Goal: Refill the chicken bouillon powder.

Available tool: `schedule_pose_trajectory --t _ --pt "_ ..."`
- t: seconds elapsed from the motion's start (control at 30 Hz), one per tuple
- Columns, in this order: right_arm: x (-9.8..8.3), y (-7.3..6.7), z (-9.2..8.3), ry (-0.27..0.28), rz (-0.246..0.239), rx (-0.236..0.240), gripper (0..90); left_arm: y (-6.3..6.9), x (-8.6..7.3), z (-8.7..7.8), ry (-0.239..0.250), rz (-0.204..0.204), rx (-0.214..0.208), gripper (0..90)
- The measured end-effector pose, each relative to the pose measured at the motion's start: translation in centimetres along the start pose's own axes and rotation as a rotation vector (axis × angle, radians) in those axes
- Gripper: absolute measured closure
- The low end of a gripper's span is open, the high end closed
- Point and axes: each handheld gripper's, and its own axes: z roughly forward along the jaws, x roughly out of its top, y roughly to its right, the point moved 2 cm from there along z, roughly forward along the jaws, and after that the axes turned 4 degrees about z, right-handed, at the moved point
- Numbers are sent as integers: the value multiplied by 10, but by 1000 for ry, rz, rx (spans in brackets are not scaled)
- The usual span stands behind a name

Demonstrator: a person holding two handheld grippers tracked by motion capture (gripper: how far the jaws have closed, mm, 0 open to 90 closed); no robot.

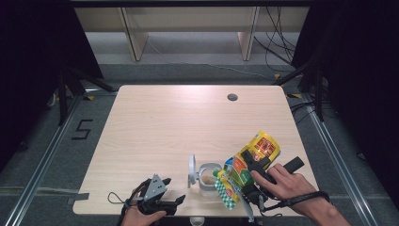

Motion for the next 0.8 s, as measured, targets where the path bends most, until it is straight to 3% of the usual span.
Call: schedule_pose_trajectory --t 0.17,0.2,0.23,0.3,0.33,0.4,0.8 --pt "1 1 0 -2 -10 0 480 0 0 0 -2 11 9 232" --pt "1 3 1 7 -42 -6 480 1 0 0 5 2 6 232" --pt "2 0 0 -1 -7 2 480 0 0 0 -2 11 9 232" --pt "1 3 1 13 -49 -4 480 0 0 0 3 3 -2 232" --pt "1 2 0 1 -14 -7 481 0 0 0 5 4 0 232" --pt "2 2 1 -4 -11 2 482 1 0 0 6 0 0 232" --pt "2 3 2 -8 -34 -5 492 0 0 0 2 8 8 232"
